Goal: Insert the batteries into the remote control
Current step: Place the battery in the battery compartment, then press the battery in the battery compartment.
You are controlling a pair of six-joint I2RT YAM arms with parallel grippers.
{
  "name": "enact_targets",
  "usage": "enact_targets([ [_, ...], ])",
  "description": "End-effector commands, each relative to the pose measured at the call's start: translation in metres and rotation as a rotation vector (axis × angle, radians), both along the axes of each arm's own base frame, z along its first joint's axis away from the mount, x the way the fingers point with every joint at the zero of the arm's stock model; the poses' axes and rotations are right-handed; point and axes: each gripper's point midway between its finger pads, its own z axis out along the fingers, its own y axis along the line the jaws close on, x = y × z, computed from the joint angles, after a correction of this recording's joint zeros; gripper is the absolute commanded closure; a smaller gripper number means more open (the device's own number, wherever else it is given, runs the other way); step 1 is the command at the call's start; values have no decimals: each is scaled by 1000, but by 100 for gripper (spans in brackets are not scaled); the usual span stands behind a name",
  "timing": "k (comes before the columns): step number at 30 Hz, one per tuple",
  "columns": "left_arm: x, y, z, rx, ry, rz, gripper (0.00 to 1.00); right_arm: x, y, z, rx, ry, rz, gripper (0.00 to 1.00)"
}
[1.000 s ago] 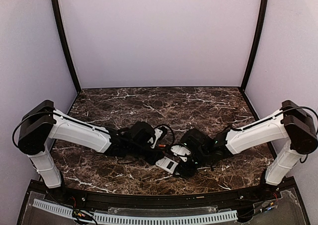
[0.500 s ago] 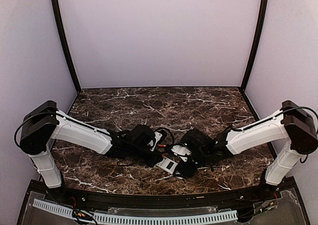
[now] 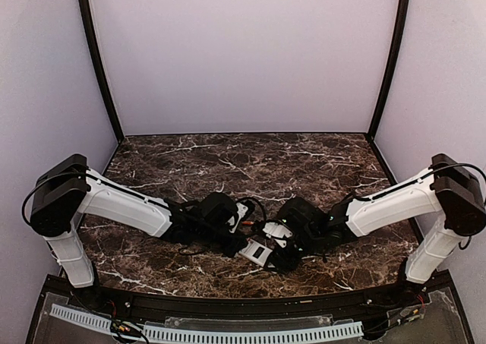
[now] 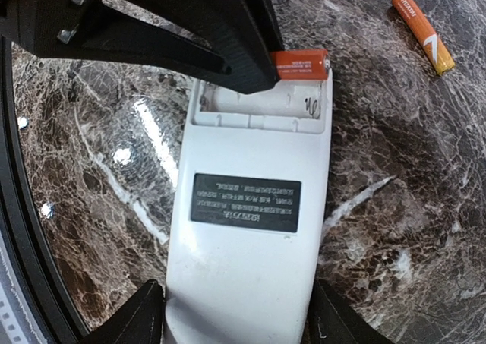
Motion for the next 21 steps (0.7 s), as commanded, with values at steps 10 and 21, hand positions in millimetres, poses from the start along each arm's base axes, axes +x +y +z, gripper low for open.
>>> enact_targets([
  [10,-7,21,-17,100,9,-11,83,-22,-24,-15,-78,91,-9,36],
  [21,-9,23,-15,107,22,-14,79,-21,-21,-8,-60,88,-14,34],
])
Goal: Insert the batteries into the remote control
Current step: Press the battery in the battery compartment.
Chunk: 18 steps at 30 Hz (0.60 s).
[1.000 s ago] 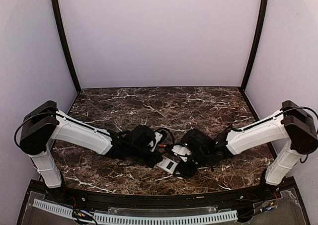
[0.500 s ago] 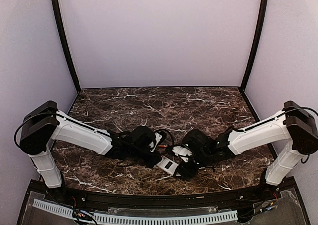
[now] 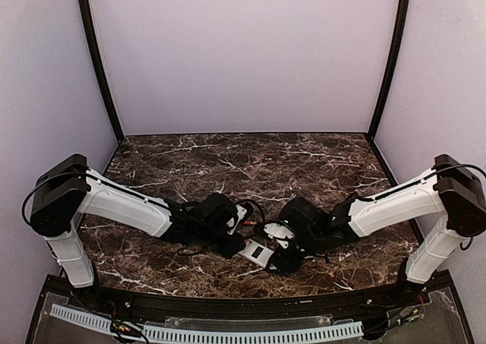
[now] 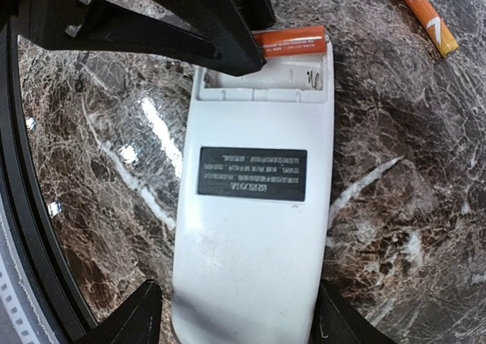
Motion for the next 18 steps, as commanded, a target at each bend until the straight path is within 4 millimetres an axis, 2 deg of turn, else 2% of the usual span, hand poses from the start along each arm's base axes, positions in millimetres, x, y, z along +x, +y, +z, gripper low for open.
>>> enact_targets([
  [1,-8,15,-8,60,24,-3,79,-13,-15,-6,-49,52,-8,33],
  [6,-10,15,-11,61,34,-10,78,-3,-9,21,58,44,-48,25],
  [9,-10,16,-11,63,34,-11,80,8,-7,39,141,44,-89,26],
  [13,-9,15,-13,66,33,-12,86,26,-5,57,232,60,-160,36],
  [16,-10,16,-14,70,35,-12,88,43,-1,62,293,123,-217,48],
  [18,-10,16,-14,71,34,-11,89,47,3,61,324,166,-226,55],
])
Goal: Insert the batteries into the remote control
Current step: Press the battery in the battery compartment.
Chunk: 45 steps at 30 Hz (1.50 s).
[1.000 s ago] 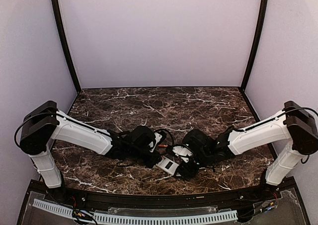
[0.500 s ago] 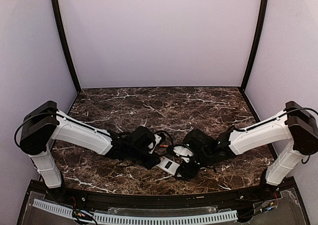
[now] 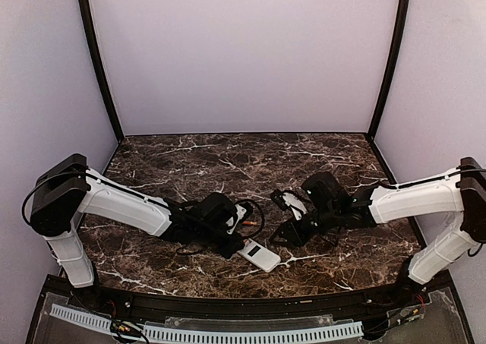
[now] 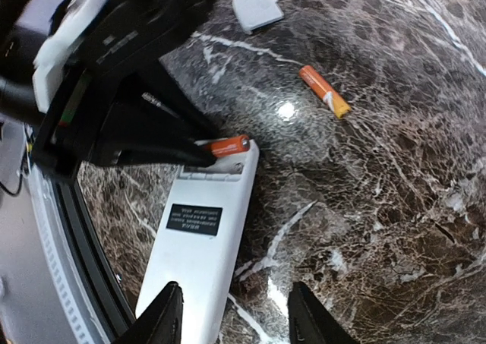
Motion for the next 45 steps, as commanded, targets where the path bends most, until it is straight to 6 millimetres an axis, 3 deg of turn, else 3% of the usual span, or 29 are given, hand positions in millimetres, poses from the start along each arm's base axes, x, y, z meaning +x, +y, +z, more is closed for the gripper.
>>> enact_targets([
  [1,-8,15,-13,64,29,-9,89,11,12,5,113,95,-32,56],
  [9,-10,17,-14,74,23,-32,89,17,26,2,167,196,-15,64],
  [17,-8,20,-17,96,3,-37,89,37,40,5,232,255,-45,78],
  [25,-8,23,-20,122,-15,-45,89,39,60,7,282,320,3,85],
  [45,-10,24,-25,169,-57,-63,89,50,63,-21,180,344,-30,88],
])
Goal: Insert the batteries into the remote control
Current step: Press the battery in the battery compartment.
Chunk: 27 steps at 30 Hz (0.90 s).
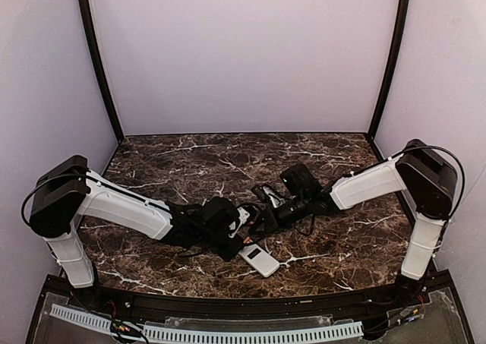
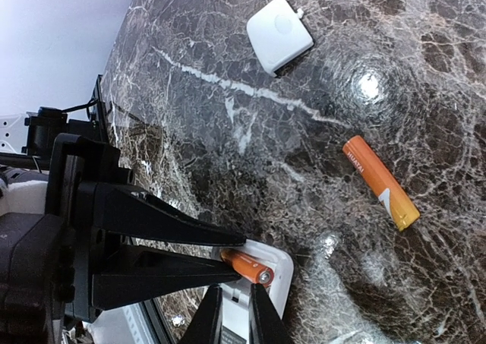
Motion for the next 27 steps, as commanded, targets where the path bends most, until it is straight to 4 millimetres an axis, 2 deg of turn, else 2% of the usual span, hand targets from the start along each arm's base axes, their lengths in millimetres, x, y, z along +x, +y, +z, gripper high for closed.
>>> enact_targets([
  [1,-11,24,-25,118,29,-6,89,8,3,-1,-14,-26,1,88],
  [27,-12,22,-26,140,7,-24,89,1,11,-18,-54,-10,49,90],
])
